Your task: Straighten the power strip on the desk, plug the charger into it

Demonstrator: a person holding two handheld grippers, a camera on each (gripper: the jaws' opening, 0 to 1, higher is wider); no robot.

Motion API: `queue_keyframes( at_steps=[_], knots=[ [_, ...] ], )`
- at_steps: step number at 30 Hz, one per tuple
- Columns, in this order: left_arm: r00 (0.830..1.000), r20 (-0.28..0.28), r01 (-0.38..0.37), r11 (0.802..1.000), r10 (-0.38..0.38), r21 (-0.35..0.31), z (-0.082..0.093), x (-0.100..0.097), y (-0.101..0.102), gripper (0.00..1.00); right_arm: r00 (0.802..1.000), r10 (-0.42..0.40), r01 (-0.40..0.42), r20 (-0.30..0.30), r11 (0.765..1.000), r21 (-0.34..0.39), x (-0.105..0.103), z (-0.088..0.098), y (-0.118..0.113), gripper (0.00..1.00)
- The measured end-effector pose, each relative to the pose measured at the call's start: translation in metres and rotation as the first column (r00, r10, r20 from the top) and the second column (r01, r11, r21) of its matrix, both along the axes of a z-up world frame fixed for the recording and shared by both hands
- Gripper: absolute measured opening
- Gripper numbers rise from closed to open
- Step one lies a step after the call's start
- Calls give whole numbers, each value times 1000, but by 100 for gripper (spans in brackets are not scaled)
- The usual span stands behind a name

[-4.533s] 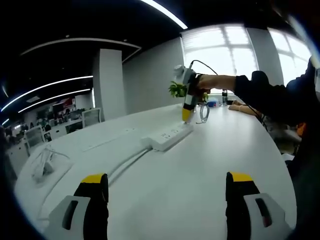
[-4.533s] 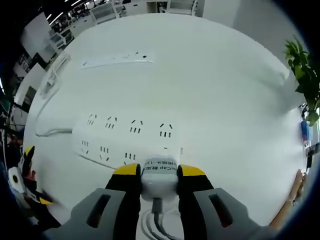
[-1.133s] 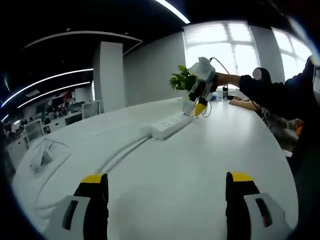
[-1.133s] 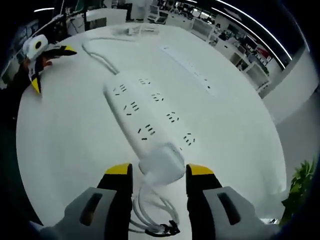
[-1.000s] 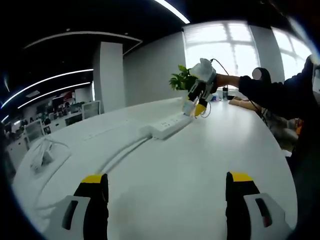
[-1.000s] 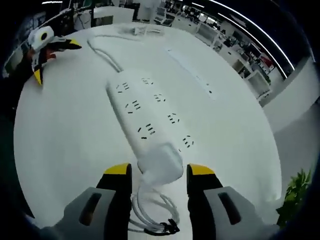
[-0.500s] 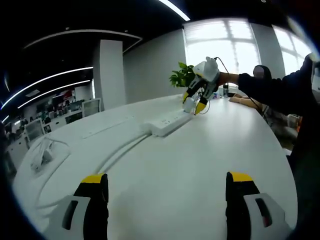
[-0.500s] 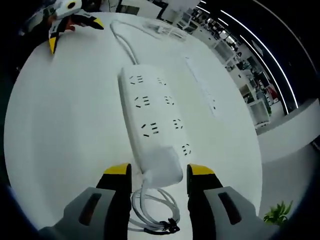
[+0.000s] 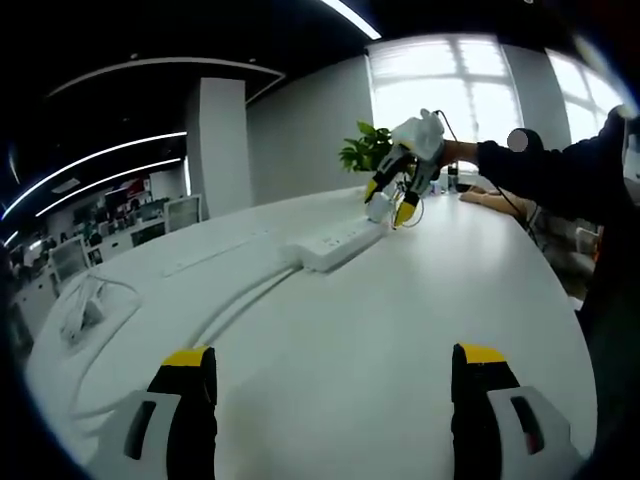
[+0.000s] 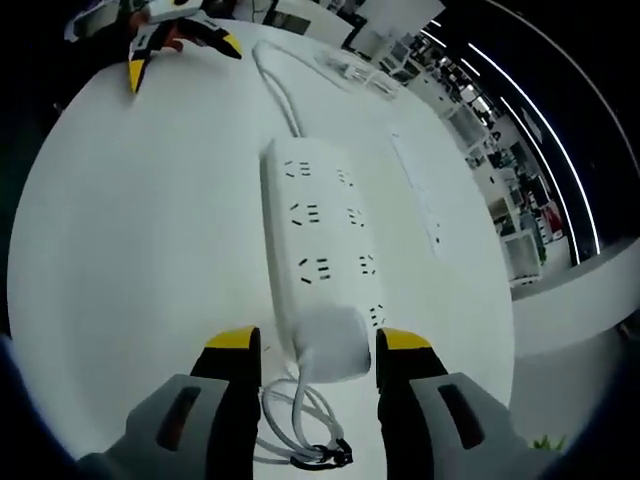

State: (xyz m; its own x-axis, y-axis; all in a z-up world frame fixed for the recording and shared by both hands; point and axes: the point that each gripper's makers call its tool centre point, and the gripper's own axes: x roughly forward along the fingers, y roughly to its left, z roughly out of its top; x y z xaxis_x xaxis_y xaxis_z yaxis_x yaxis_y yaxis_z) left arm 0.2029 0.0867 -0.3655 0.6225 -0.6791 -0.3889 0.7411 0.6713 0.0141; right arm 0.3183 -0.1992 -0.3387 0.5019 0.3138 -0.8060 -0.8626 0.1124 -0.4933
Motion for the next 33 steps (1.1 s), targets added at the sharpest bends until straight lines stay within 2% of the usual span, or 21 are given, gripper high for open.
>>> queue_keyframes(
  at_steps=[2, 5, 14, 20, 33],
  knots=[
    [1000, -2, 0, 1000, 0, 4, -1, 0, 0, 99, 1000, 10, -10, 2, 1000, -15, 0, 0, -1, 44],
    [1000, -2, -4, 1000, 4, 1, -1, 0, 0, 99, 999, 38, -37, 23, 999, -25, -1, 1, 2, 38],
    [1000, -5, -7, 1000, 7, 3, -2, 1, -1, 99, 994, 85, -82, 67, 995, -50, 2, 8, 7, 35],
    [1000, -4, -7, 1000, 7, 0, -2, 3, -2, 99, 994, 95, -91, 55, 993, -71, 1, 4, 6, 32],
    [1000, -5, 1, 1000, -1, 11, -4, 3, -4, 99, 990, 119, -112, 73, 989, -92, 3, 5, 7, 26]
  ],
)
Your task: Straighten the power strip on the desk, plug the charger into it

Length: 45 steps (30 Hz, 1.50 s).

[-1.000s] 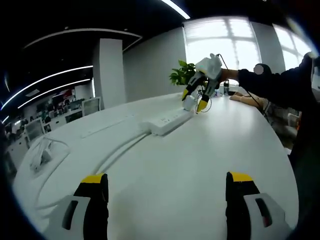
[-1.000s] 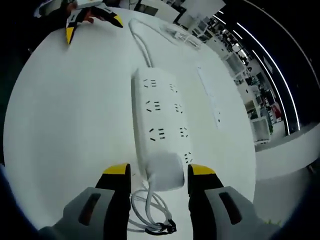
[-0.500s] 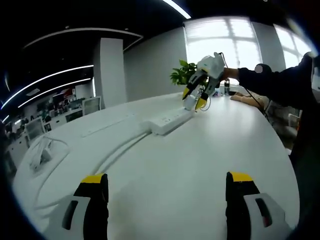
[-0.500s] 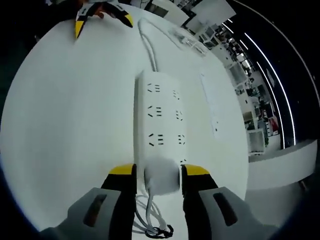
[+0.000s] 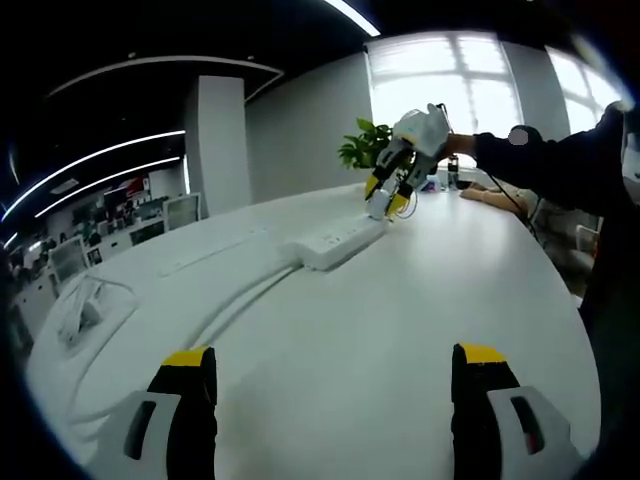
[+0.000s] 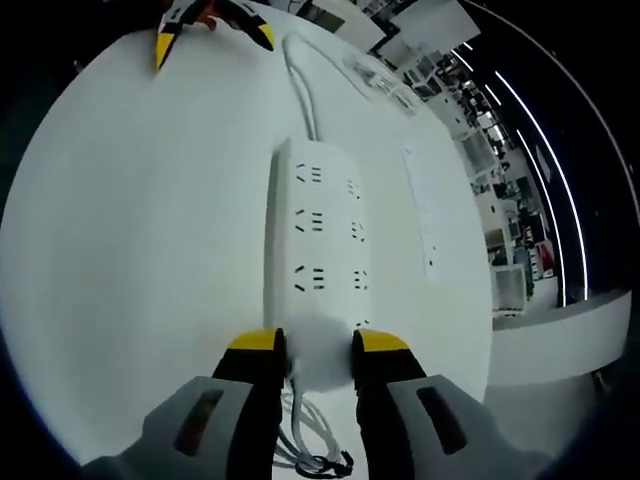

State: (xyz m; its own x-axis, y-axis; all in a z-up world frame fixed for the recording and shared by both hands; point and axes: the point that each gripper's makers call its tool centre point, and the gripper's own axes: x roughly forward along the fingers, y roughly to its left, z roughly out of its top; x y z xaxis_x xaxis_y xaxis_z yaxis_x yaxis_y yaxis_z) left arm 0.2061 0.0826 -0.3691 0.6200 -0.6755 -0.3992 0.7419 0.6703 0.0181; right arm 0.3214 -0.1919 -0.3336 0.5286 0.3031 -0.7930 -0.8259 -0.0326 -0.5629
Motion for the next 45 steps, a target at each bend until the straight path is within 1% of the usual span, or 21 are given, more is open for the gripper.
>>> queue_keyframes(
  at_steps=[8, 13, 20, 25, 27, 34, 38, 45],
  knots=[
    [1000, -6, 0, 1000, 0, 2, -3, 0, 0, 99, 1000, -4, 4, -9, 1000, 0, 1, 0, 0, 26],
    [1000, -5, 7, 1000, -7, 11, -4, -1, -3, 99, 999, -15, 15, -32, 1000, -16, 3, 0, 0, 25],
    [1000, 15, 11, 1000, -12, 26, -1, -1, -4, 99, 995, -4, 2, -102, 1000, -22, 5, 0, 0, 25],
    [1000, 18, 8, 999, -8, 32, 0, 0, -3, 99, 984, -2, 1, -180, 1000, -8, 7, 1, 1, 24],
    [1000, 17, 6, 999, -7, 33, -1, 1, -3, 99, 981, -3, 2, -195, 1000, -3, 8, -1, 3, 24],
    [1000, 13, 6, 999, -7, 37, -3, 1, -3, 99, 974, 10, -18, -228, 999, -32, 7, -2, 4, 24],
    [1000, 14, 8, 999, -8, 34, -3, 2, -5, 99, 966, -21, 14, -257, 999, -32, 9, -2, 4, 24],
    [1000, 10, 11, 999, -12, 30, -5, 1, -7, 99, 961, -29, 20, -274, 999, -34, 10, -2, 3, 23]
  ],
)
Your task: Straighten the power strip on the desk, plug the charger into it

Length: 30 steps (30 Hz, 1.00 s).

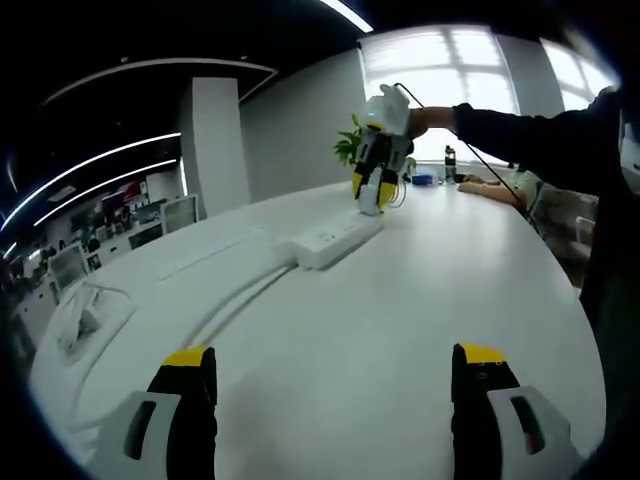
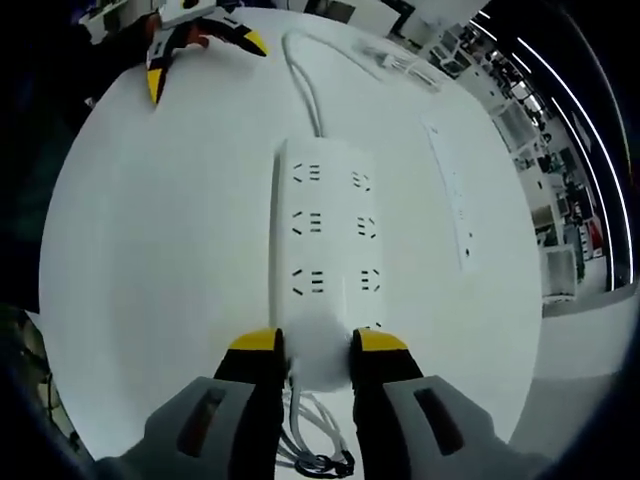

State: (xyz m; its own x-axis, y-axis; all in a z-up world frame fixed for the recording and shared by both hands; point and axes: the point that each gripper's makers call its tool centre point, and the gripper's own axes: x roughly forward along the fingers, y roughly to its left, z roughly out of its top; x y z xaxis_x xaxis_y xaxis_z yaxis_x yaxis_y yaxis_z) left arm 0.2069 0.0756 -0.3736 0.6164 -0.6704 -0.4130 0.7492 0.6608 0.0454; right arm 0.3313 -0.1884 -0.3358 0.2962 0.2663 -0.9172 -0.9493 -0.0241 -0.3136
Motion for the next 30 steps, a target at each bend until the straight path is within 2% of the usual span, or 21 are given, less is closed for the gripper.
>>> queue_keyframes(
  at_steps=[9, 19, 20, 25, 30],
  knots=[
    [1000, 0, -2, 1000, 2, -2, 1, -2, 1, 99, 1000, 3, -4, -12, 998, -67, -3, -2, 0, 22],
    [1000, -7, 0, 1000, 0, -6, -4, -2, 2, 99, 1000, -1, 0, -17, 997, -71, -1, -5, -1, 22],
    [1000, -9, 0, 1000, 0, -6, -4, -1, 2, 99, 1000, -8, 7, -1, 999, -43, 2, -6, 4, 22],
    [1000, -9, -4, 1000, 4, -4, -5, 0, 2, 99, 1000, -2, 0, -21, 996, -91, 2, -6, -1, 22],
    [1000, -3, -4, 1000, 4, -3, -3, 0, 2, 99, 1000, -5, 3, -21, 997, -75, 2, -5, -2, 22]
  ],
)
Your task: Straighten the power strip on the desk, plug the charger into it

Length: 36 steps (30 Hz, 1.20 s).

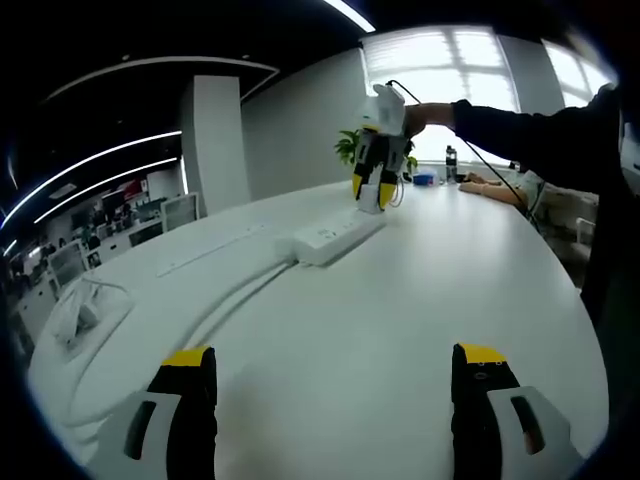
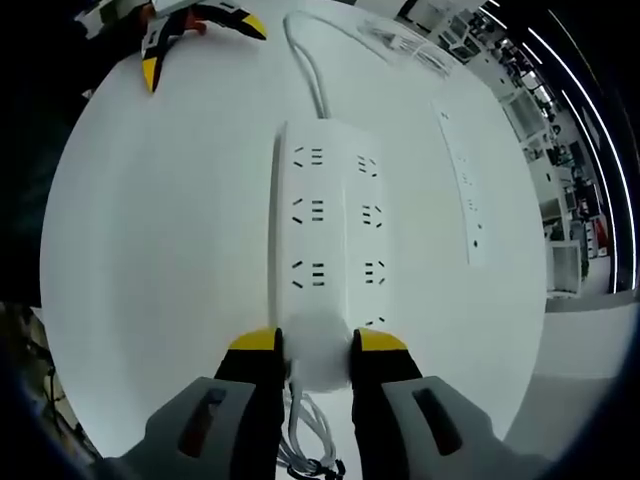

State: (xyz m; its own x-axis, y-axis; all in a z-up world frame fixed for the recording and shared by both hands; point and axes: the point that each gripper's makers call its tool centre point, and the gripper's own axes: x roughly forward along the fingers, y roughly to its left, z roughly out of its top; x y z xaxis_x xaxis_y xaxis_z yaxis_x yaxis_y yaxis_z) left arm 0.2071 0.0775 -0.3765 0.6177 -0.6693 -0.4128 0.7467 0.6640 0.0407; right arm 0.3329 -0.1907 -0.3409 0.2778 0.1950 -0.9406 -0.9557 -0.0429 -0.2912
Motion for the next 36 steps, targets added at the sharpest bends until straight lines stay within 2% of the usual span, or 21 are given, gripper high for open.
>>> queue_keyframes(
  at_steps=[7, 13, 20, 25, 29, 36],
  knots=[
    [1000, 5, 2, 1000, -2, 3, 1, -1, 0, 99, 1000, -2, 2, -4, 1000, 7, 0, 0, -2, 22],
    [1000, 7, -6, 1000, 6, -5, 1, -3, 5, 99, 1000, -7, 6, 11, 996, 92, 0, 2, -2, 23],
    [1000, 9, -26, 1000, 26, 7, 2, -3, 17, 99, 999, -14, 13, 33, 999, 38, 2, 0, -1, 24],
    [999, 12, -34, 999, 34, 1, 3, -2, 18, 99, 999, -7, 5, 38, 998, 57, 2, -1, -2, 25],
    [999, 11, -35, 999, 35, -2, 2, -3, 18, 99, 999, 24, -25, 40, 999, 30, 0, -4, -2, 28],
    [999, 8, -43, 999, 43, -9, 2, -1, 20, 99, 999, 5, -6, 32, 999, 51, -1, -4, -1, 32]
  ],
)
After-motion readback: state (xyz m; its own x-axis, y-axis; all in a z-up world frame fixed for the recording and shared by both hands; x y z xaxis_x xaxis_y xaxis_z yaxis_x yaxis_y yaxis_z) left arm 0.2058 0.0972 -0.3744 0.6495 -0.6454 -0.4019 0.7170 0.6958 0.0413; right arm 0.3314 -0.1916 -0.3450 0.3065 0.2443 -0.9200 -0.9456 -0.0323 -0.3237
